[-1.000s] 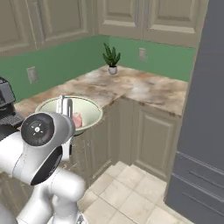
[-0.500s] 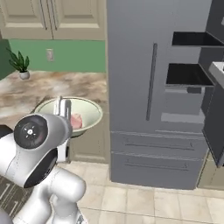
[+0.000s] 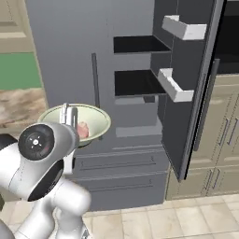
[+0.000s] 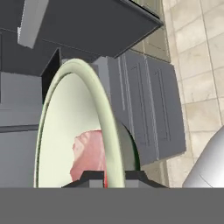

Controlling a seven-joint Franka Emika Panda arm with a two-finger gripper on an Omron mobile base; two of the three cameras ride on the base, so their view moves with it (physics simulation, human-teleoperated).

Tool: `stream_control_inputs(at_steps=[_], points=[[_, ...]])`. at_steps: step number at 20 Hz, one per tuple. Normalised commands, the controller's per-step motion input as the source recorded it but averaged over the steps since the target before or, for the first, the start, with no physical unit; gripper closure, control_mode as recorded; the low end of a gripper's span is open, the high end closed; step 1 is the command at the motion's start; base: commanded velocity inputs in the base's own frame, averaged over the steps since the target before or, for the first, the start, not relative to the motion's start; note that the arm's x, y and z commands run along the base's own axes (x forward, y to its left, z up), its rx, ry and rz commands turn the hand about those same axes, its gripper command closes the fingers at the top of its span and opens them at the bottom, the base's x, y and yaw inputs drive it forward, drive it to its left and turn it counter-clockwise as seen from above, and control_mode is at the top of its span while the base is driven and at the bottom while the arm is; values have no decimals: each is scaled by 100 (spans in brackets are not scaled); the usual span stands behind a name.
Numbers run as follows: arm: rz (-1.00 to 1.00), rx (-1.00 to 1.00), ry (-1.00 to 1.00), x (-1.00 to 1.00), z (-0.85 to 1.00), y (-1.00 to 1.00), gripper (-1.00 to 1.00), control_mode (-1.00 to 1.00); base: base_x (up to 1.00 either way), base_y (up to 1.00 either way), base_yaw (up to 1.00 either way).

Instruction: Place one of the steaks on the plate and the other in the bowl. Then place the bowl in the fridge.

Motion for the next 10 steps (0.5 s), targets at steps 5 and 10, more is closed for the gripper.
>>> stream_control_inputs(at_steps=[5,10], points=[[0,0,0,0,0,0,100,100,75,6,-39],[0,0,0,0,0,0,100,100,99,0,-28]])
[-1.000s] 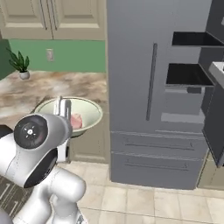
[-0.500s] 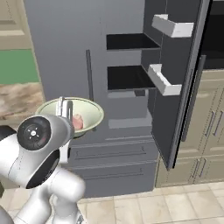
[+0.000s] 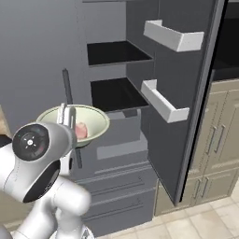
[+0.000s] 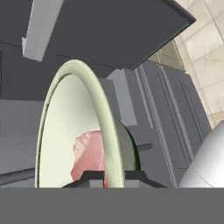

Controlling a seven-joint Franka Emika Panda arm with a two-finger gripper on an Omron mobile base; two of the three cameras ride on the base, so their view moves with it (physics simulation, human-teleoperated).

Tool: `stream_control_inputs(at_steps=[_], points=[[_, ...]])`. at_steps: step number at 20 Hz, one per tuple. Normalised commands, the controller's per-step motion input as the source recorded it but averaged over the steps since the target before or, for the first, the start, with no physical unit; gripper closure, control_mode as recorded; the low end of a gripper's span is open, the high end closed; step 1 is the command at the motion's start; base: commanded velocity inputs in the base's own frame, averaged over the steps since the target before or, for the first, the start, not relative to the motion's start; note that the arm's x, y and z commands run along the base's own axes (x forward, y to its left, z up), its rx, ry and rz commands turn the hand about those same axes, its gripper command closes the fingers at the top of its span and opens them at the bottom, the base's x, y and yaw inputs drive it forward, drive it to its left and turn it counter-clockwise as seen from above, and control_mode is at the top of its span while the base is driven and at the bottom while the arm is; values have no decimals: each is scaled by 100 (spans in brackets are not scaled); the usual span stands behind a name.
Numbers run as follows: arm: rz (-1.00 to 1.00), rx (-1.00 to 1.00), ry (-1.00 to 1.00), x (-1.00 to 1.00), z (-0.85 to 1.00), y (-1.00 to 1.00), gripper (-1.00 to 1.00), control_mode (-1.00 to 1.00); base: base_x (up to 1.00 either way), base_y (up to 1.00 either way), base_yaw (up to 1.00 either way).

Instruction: Place one of the steaks on the plate and the other in the bowl. Then place the bowl in the fridge.

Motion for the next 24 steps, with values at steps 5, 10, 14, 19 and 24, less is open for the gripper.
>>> stream_control_inputs(at_steps=[5,10,14,19,24], points=[[0,0,0,0,0,0,100,100,72,-37,-17],[0,0,0,0,0,0,100,100,49,-15,-7],[0,0,0,0,0,0,100,100,81,-26,-2],[0,0,0,0,0,0,100,100,42,-63,4],[0,0,0,0,0,0,100,100,18,-5,8]])
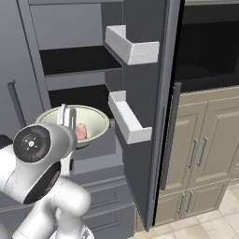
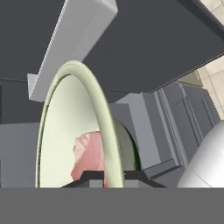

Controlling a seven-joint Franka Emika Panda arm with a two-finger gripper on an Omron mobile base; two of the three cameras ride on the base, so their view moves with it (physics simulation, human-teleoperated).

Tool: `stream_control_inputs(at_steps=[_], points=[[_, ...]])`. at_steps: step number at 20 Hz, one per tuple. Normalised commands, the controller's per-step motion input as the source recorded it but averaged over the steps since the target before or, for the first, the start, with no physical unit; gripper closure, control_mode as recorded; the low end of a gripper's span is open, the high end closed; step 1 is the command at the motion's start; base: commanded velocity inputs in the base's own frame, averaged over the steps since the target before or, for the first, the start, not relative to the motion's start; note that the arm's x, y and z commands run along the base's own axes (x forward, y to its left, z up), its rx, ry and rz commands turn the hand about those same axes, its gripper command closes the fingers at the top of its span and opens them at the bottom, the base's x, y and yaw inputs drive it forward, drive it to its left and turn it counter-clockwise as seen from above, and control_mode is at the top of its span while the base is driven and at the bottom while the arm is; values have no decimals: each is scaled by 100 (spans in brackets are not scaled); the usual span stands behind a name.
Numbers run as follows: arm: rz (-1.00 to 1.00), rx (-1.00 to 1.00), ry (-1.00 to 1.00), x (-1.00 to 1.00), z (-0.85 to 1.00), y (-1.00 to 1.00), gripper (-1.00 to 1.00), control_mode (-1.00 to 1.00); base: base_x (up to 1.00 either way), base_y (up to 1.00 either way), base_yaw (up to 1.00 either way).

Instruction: Place one of the steaks on the plate and the other in the bowl. Then place the bowl in the fridge.

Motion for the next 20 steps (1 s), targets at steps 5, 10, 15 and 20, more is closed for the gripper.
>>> stream_control_inputs(at_steps=[5,10,15,20], points=[[0,0,0,0,0,0,100,100,72,20,4],[0,0,0,0,0,0,100,100,11,26,25],[1,-8,-21,2,4,8,100,-100,0,11,7],[0,-10,-32,27,23,5,100,-100,0,0,0]])
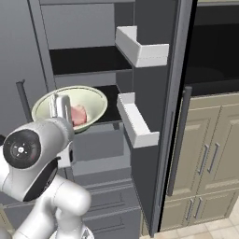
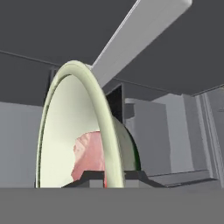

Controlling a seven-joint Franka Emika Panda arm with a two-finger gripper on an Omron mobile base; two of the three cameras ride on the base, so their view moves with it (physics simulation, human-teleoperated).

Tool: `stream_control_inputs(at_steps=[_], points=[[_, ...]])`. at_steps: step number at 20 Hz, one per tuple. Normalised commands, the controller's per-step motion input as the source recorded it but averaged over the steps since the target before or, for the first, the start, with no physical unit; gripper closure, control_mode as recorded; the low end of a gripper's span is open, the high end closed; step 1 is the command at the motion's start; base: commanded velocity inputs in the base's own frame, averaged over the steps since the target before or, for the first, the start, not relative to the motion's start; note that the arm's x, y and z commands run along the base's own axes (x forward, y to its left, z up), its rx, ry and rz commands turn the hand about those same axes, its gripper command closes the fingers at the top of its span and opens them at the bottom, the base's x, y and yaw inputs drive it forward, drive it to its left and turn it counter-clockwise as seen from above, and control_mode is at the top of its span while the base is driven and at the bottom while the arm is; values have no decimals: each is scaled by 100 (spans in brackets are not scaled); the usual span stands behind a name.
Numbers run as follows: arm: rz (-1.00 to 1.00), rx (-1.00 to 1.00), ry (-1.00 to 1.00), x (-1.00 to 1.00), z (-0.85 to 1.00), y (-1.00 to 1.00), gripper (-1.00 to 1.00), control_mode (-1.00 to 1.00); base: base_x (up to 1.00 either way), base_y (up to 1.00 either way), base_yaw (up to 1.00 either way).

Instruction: Place one of the steaks on the plate and the other in the bowl. Then place the bowl in the fridge.

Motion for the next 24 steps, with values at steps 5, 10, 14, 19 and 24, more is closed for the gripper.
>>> stream_control_inputs(at_steps=[5,10,14,19,24], points=[[0,0,-8,75,18,0,100,-100,0,0,0],[0,0,-1,76,7,-1,100,-100,0,0,0],[0,0,-7,68,16,-5,100,-100,0,0,0],[0,1,-8,20,52,0,100,-100,0,0,0],[1,1,3,40,49,0,100,-100,0,0,0]])
